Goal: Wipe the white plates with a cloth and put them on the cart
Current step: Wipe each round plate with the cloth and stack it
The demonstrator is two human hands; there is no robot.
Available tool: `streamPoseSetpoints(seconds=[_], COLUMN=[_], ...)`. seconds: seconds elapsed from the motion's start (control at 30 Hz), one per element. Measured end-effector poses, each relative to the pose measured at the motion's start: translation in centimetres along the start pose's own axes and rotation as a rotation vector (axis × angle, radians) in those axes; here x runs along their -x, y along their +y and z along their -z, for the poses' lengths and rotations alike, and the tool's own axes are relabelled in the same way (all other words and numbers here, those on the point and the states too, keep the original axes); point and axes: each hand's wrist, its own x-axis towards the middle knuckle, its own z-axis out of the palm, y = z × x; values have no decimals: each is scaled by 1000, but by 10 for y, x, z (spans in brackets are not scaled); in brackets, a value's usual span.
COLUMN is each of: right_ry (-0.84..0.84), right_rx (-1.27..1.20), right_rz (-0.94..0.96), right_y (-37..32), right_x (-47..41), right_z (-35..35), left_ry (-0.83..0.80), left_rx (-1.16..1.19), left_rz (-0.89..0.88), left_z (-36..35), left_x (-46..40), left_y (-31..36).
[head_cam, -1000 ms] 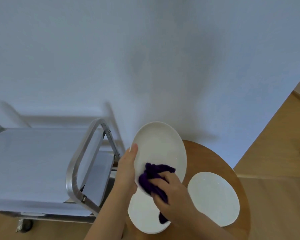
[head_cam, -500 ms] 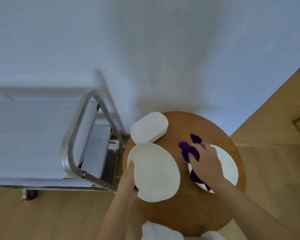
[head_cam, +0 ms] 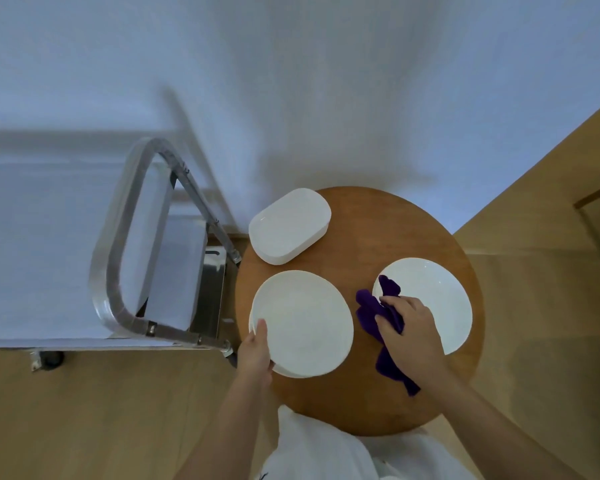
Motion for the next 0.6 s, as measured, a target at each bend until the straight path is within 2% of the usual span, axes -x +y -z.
streamPoseSetpoints(seconds=[0.1, 0.33, 0.6], right_ry=[1, -13, -56], right_rx=[-30, -51, -110], right_rz=[-16, -44, -126], right_y=[2, 11, 39], right_x=[-4, -8, -4], right_z=[0, 1, 11], left_ry=[89, 283, 483], left_rx=[-82, -492, -624], left_rz=[-11, -178, -130], left_z=[-4, -8, -12], left_x=[-9, -27, -44], left_y=[-5, -14, -24])
